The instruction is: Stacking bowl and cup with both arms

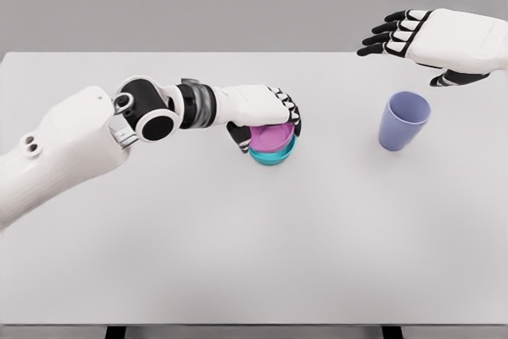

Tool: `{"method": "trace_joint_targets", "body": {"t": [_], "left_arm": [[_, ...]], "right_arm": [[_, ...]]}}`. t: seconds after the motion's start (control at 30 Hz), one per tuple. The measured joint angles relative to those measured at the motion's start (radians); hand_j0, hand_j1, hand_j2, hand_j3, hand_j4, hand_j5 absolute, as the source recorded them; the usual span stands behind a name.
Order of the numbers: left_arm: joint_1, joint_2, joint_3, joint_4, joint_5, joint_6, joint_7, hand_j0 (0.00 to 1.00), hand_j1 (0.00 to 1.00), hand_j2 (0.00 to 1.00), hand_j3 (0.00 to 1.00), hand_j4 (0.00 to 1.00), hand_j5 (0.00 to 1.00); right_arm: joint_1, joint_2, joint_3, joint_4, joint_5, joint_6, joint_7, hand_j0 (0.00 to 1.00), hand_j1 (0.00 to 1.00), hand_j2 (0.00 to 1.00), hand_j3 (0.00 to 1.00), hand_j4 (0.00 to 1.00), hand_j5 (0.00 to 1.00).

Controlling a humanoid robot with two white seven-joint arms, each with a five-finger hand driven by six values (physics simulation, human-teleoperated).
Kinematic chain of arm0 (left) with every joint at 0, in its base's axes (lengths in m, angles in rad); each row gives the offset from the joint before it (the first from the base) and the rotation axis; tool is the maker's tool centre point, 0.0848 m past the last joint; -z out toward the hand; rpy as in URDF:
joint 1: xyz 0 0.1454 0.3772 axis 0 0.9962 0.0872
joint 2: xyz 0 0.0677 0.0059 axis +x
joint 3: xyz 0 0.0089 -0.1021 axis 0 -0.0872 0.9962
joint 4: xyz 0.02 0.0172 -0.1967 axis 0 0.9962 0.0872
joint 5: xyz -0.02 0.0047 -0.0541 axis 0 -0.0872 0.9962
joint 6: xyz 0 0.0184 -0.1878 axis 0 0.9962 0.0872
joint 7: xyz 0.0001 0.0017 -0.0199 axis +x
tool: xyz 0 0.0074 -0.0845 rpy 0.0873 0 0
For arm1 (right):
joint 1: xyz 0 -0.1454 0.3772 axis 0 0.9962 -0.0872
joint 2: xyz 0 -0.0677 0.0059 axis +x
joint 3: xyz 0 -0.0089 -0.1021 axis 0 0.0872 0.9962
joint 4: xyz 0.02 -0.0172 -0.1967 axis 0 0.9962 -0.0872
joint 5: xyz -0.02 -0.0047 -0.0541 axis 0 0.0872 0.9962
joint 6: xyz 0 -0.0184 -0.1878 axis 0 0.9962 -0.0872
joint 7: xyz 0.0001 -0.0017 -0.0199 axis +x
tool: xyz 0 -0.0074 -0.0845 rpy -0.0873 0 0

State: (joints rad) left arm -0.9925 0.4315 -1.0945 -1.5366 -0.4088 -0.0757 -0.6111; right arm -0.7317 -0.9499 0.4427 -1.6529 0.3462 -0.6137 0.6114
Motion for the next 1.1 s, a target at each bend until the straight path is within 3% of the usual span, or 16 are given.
{"method": "trace_joint_targets", "body": {"t": [0.33, 0.57, 0.63, 0.67, 1.0, 1.1], "left_arm": [[0.002, -0.012, -0.001, 0.028, 0.0, -0.002, 0.0, 0.65, 0.65, 0.65, 0.65, 0.65, 0.65], [0.003, -0.026, 0.0, 0.06, -0.007, -0.036, 0.0, 0.66, 0.66, 0.66, 0.66, 0.66, 0.66], [0.003, -0.026, 0.0, 0.061, -0.008, -0.04, 0.0, 0.74, 0.74, 0.74, 0.74, 0.74, 0.74], [0.002, -0.027, 0.0, 0.061, -0.008, -0.041, 0.0, 0.98, 0.98, 0.98, 0.98, 0.98, 0.98], [0.003, -0.025, 0.006, 0.056, -0.002, -0.044, 0.0, 1.0, 1.0, 1.0, 1.0, 1.0, 1.0], [0.0, -0.009, 0.01, 0.019, 0.009, -0.044, 0.0, 1.0, 1.0, 1.0, 1.0, 1.0, 1.0]], "right_arm": [[0.021, -0.013, -0.003, 0.003, 0.0, 0.0, 0.0, 1.0, 1.0, 1.0, 1.0, 1.0, 1.0], [0.098, -0.047, -0.05, 0.0, -0.001, -0.001, 0.0, 1.0, 1.0, 1.0, 1.0, 1.0, 1.0], [0.098, -0.058, -0.071, -0.001, -0.001, 0.0, 0.0, 1.0, 1.0, 1.0, 1.0, 1.0, 1.0], [0.097, -0.061, -0.081, -0.005, -0.001, 0.0, 0.0, 1.0, 1.0, 1.0, 1.0, 1.0, 1.0], [0.098, -0.104, -0.069, -0.074, -0.004, 0.0, 0.0, 1.0, 1.0, 1.0, 1.0, 1.0, 1.0], [0.087, -0.111, -0.032, -0.074, -0.003, 0.001, 0.0, 1.0, 1.0, 1.0, 1.0, 1.0, 1.0]]}}
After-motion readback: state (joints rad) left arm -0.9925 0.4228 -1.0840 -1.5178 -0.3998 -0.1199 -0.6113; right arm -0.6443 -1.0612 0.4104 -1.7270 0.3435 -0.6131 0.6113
